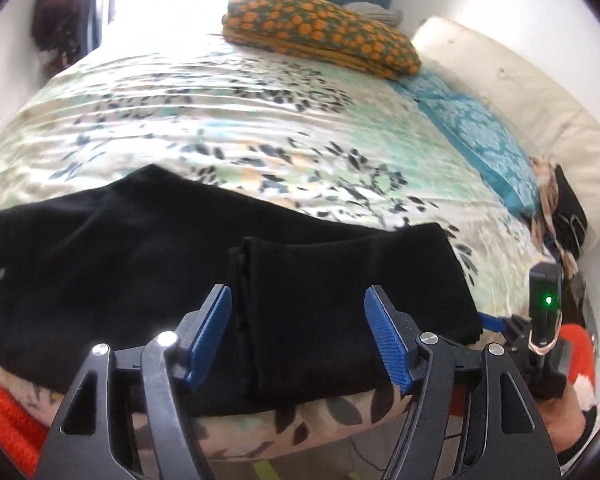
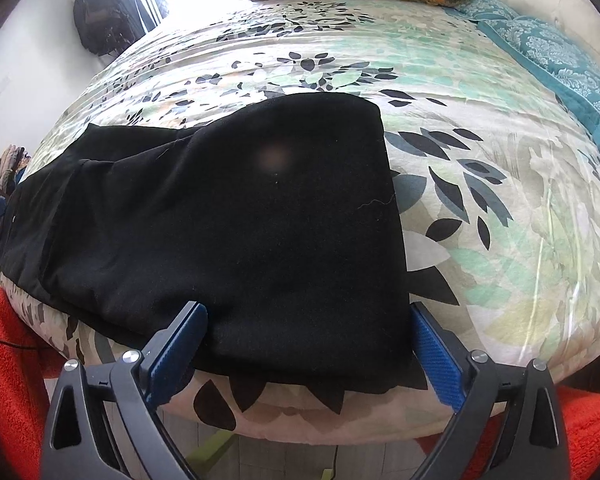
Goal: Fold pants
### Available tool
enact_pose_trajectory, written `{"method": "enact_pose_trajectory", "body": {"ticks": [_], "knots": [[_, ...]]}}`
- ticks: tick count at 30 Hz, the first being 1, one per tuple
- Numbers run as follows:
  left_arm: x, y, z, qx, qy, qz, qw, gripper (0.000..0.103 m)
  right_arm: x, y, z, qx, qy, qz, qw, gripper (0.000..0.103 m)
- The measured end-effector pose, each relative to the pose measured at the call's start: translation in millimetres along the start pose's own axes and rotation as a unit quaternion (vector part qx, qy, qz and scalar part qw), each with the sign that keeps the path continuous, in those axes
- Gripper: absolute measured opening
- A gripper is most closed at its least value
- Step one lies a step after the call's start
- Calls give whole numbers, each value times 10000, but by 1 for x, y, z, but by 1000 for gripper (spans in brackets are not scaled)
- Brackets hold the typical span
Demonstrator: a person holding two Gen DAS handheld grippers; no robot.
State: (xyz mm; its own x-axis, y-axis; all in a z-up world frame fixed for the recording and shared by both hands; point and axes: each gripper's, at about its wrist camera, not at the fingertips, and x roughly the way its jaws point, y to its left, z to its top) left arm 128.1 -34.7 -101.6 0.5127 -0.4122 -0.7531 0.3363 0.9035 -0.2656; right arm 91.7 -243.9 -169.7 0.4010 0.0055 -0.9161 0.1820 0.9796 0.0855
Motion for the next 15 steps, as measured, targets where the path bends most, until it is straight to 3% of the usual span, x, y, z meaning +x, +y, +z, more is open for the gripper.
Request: {"method": "enact_pose_trajectory", "body": {"ticks": [3, 4, 5, 6, 7, 10, 11, 13, 15], "knots": [[46, -19, -8, 572, 442, 283, 9970, 72, 0, 2, 1, -17, 13, -42, 10000, 98], [64, -16, -13, 646, 714, 523, 9940, 66, 0, 1, 1, -21, 21, -35, 10000, 98], [75, -11, -20, 641, 926, 683, 9913, 52, -1, 0, 2, -28, 44, -2, 10000, 98], [79, -3, -25, 630, 934, 713, 9911, 49, -5, -2, 3, -40, 52, 11, 10000, 96], [74, 2, -27, 649, 794, 619, 9928, 49, -14, -4, 5, -46, -61, -95, 9999, 96], [68, 6, -29, 647, 788, 655, 9926, 50, -57, -7, 8, -182, -988, -218, 9947, 96], [68, 7, -28, 600, 777, 739, 9924, 59, -68, -8, 8, -190, -1225, 56, 9923, 96], [72, 20, -30, 347, 814, 945, 9916, 77, -79, -9, 9, -33, -1508, 1088, 9826, 96], [73, 32, -29, 59, 783, 749, 9941, 77, -70, -8, 10, 250, -1369, 1989, 9701, 96]]}}
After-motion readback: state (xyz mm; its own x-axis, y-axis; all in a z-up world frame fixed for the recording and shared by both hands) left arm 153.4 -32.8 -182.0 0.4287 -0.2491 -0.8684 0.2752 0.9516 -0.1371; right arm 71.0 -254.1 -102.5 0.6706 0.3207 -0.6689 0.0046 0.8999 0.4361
